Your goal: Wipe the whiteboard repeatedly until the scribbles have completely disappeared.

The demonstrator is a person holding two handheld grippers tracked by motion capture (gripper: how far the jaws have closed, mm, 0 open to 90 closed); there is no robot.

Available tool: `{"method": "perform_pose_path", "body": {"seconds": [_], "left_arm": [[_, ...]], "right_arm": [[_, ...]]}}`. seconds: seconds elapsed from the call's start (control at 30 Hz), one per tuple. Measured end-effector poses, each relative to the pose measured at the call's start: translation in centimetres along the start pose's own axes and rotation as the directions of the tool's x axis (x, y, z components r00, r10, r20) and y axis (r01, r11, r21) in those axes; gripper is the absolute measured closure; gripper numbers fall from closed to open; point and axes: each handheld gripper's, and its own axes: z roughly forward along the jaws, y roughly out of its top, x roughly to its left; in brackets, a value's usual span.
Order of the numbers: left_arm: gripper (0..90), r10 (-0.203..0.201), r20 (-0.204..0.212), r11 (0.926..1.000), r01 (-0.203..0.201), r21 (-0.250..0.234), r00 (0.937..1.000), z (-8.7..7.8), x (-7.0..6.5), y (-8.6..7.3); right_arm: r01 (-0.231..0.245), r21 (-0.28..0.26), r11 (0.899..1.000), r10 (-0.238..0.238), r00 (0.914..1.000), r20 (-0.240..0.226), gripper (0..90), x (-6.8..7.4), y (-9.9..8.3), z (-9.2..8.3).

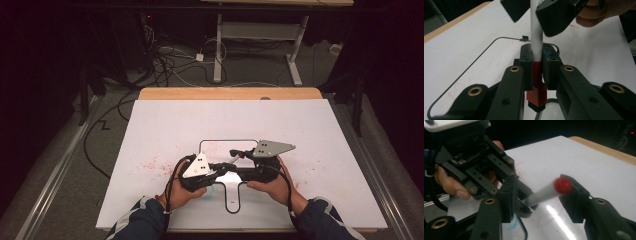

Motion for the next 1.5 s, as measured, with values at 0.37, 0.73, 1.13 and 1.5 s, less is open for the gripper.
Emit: {"method": "perform_pose_path", "body": {"seconds": [0.37,0.73,1.13,1.5], "left_arm": [[78.4,-0.037,-0.086,0.9988,0.04,0.03,0.9956,-0.5,0.3,-0.6],[32.8,-0.043,-0.307,0.9872,0.087,0.133,0.9509,-4.6,0.2,-2.7],[20.4,-0.112,-0.449,0.9609,0.211,0.179,0.8867,-9.8,-0.8,-6.9],[20.4,-0.135,-0.469,0.9537,0.243,0.178,0.8727,-10.8,-0.9,-7.8]], "right_arm": [[0.027,-0.016,0.999,-0.028,0.9992,-0.029,80.6,0.4,0.7,1.7],[0.099,0.067,0.993,-0.1,0.9949,0.015,81.4,0.9,1.5,3.4],[0.122,0.177,0.977,-0.126,0.9919,0.013,81.4,0.6,0.4,3.8],[0.181,0.165,0.97,-0.195,0.978,0.073,81.6,0.0,0.2,4.3]]}}
